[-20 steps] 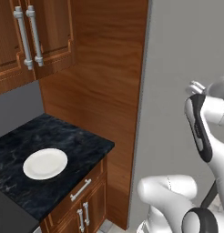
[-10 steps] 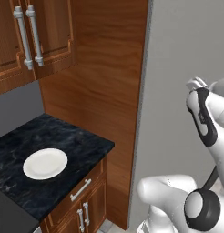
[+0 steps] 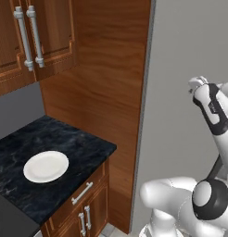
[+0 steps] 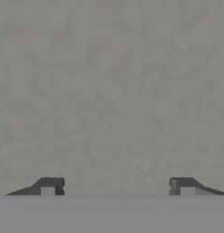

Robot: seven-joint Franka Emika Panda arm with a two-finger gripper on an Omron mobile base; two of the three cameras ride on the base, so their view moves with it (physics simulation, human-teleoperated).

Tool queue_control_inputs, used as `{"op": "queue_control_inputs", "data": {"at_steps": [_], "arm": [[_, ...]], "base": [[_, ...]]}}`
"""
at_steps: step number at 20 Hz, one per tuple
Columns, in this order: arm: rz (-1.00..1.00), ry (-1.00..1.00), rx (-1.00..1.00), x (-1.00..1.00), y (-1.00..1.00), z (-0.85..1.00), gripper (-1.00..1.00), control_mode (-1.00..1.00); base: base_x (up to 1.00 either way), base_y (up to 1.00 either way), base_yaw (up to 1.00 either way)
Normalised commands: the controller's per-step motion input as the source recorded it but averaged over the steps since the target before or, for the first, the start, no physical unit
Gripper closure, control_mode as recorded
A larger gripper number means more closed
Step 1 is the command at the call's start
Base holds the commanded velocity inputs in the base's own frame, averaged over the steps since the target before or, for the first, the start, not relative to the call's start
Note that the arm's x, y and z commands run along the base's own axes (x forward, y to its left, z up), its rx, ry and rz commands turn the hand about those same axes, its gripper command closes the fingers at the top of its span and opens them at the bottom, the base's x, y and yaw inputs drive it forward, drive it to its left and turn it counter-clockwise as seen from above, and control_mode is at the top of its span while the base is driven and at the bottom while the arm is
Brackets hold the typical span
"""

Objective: Place the steak on the counter behind the older steak on the same shelf of the fridge to maintain FIFO order. Close the fridge door when finished.

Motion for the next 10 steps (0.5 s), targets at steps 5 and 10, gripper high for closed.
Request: {"op": "queue_control_inputs", "data": {"at_steps": [5,10], "arm": [[0.14,-0.02,0.16,0.57,0.02,-0.03,-1.00,-1.00],[0.14,-0.02,0.14,0.32,0.22,-0.08,-1.00,-1.00]], "base": [[0.00,0.00,0.00],[0.00,0.00,0.00]]}}
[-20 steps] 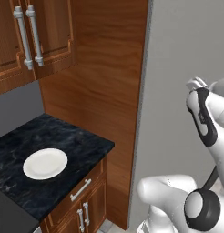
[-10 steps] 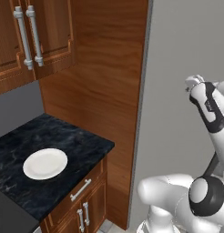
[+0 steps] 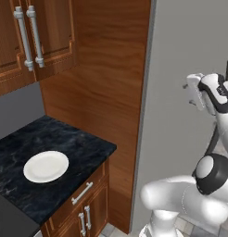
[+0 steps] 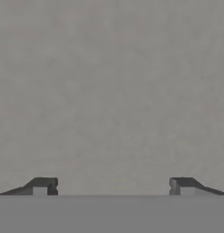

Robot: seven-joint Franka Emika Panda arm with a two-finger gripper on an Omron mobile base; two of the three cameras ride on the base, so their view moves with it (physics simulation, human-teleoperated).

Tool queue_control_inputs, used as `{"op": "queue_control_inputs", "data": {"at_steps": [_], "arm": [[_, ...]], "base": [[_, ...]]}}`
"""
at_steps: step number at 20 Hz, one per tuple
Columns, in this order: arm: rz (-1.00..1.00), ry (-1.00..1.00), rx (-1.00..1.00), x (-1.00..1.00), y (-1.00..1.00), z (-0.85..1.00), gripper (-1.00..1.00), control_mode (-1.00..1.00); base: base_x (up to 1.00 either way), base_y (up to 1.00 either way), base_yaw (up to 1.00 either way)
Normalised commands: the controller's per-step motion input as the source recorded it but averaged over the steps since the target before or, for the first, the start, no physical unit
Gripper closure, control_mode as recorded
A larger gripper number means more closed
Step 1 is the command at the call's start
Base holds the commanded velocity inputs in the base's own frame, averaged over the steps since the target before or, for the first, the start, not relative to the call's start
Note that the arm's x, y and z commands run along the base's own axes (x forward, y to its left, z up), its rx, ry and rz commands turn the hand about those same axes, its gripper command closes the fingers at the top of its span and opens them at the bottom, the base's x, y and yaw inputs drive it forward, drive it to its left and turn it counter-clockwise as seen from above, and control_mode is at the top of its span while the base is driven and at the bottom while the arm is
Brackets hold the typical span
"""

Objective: Place the steak on the counter behind the older steak on the same shelf of the fridge to maintain FIFO order. Close the fridge door when finished.

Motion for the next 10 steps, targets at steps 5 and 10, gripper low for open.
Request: {"op": "queue_control_inputs", "data": {"at_steps": [5,10], "arm": [[0.11,0.00,0.13,0.20,0.48,-0.14,-1.00,-1.00],[0.09,0.00,0.16,0.33,0.50,-0.10,-1.00,-1.00]], "base": [[0.00,0.00,0.00],[0.00,0.00,0.00]]}}
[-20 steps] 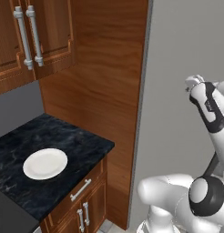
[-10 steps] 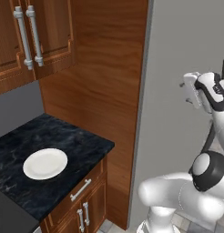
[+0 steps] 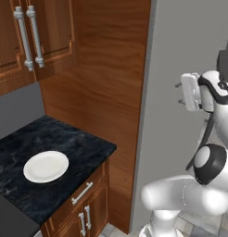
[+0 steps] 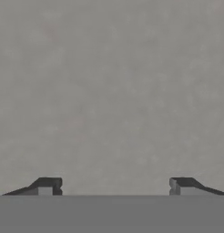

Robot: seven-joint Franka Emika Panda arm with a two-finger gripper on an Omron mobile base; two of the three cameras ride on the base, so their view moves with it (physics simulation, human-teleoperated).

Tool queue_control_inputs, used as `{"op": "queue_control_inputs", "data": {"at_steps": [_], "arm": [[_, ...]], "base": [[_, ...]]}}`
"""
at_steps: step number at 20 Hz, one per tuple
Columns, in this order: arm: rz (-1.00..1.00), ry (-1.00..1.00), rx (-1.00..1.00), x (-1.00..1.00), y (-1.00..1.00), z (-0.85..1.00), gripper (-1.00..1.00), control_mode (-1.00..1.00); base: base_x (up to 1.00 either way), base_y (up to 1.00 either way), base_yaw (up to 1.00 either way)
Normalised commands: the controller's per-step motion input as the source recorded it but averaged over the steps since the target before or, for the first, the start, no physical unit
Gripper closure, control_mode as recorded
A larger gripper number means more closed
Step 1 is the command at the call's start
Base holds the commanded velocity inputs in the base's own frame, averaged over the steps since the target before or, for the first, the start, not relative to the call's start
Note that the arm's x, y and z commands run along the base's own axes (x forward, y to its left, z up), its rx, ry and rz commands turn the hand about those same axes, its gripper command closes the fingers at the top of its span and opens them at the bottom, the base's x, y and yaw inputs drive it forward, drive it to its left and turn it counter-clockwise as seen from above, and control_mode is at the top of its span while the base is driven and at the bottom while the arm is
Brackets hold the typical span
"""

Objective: Place the steak on the counter behind the older steak on the same shelf of the fridge to maintain FIFO order. Close the fridge door when finished.

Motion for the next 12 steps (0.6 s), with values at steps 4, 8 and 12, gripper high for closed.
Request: {"op": "queue_control_inputs", "data": {"at_steps": [4,8,12], "arm": [[0.07,0.00,0.16,0.43,0.42,-0.02,-1.00,-1.00],[0.07,0.00,0.14,0.34,0.50,-0.04,-1.00,-1.00],[0.08,0.00,0.12,0.29,0.60,-0.07,-1.00,-1.00]], "base": [[0.00,0.00,0.00],[0.00,0.00,0.00],[0.00,0.00,0.00]]}}
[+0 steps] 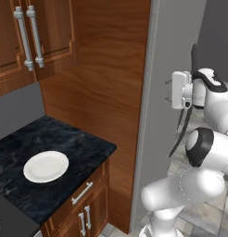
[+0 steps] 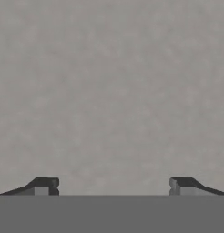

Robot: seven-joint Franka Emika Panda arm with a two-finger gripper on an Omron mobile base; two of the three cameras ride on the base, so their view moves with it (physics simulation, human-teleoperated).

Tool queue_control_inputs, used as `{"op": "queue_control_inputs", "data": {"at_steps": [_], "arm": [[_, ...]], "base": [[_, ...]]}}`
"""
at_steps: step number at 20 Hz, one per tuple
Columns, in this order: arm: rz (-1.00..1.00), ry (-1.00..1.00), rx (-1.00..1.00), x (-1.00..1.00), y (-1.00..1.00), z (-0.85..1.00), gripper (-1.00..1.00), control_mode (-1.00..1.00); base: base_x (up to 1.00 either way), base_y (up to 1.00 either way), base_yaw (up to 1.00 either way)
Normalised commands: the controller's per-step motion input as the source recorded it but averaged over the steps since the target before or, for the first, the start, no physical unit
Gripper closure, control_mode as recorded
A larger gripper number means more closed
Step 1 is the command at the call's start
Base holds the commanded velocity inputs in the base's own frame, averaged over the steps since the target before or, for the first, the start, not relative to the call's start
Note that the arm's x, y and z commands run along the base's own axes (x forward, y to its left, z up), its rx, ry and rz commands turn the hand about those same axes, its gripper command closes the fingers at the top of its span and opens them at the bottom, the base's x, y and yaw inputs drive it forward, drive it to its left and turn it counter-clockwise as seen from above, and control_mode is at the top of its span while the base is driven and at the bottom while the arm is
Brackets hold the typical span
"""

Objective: Place the steak on the counter behind the older steak on the same shelf of the fridge to maintain FIFO order. Close the fridge door when finished.

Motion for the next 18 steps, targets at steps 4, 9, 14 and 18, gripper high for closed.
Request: {"op": "queue_control_inputs", "data": {"at_steps": [4,9,14,18], "arm": [[0.11,0.00,0.09,0.19,0.75,-0.12,-1.00,-1.00],[0.15,0.00,0.08,0.17,0.84,-0.16,-1.00,-1.00],[0.17,0.00,0.07,0.24,0.88,-0.19,-1.00,-1.00],[0.18,0.00,0.07,0.25,0.90,-0.20,-1.00,-1.00]], "base": [[0.00,0.00,0.00],[0.00,0.00,0.00],[0.00,0.00,0.00],[0.00,0.00,0.00]]}}
